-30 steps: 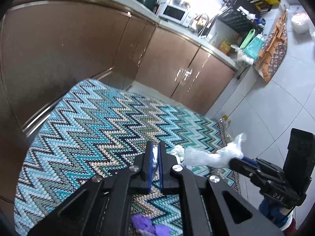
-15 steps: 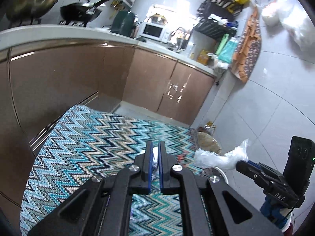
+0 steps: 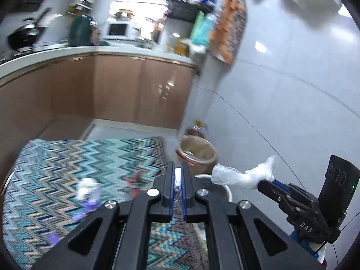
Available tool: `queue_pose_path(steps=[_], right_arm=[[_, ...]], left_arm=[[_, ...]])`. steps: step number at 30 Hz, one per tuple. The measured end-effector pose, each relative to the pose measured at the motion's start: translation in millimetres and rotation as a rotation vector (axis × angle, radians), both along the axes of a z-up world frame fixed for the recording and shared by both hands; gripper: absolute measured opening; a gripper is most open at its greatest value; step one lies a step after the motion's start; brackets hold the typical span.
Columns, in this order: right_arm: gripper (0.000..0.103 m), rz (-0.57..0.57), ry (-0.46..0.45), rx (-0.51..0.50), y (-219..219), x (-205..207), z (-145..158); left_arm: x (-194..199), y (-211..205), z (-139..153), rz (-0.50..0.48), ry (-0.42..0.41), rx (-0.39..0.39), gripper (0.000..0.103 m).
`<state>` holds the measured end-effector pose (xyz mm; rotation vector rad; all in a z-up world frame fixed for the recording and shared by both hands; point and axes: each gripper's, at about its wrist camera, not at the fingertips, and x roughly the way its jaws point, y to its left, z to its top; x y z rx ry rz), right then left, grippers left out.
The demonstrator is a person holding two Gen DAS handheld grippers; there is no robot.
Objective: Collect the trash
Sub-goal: 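Carry both items over the white-rimmed bin and open both grippers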
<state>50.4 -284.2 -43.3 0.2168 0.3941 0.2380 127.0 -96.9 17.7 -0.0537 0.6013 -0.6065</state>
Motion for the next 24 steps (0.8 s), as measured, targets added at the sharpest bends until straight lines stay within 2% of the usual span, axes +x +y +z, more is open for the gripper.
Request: queue_pose_path(steps=[8,14,20,24], right_arm=[[0.019,-0.24,0.108,0.014,-94.5,18.0,-48.9],[0.019,-0.335,0.213,0.018,-147.1,52.2,-92.9],[0.019,-0.392,0.298,0.007,-190.4,90.8,-134.2],[0.02,-0.409,0.347,0.002,-209.7,118.4,-157.8]], left_arm=[[44.6,-135.4,-41.0,-0.168,0.085,0.102,0.004],[96.8,-228.6,-95.2,-0.23,0.187,0.167,0.005],[143.6,-284.5,-149.8,-0.237,0.291,0.172,0.005],[163.4,-304.1,-172.8,-0.237,0.314,0.171,0.007]])
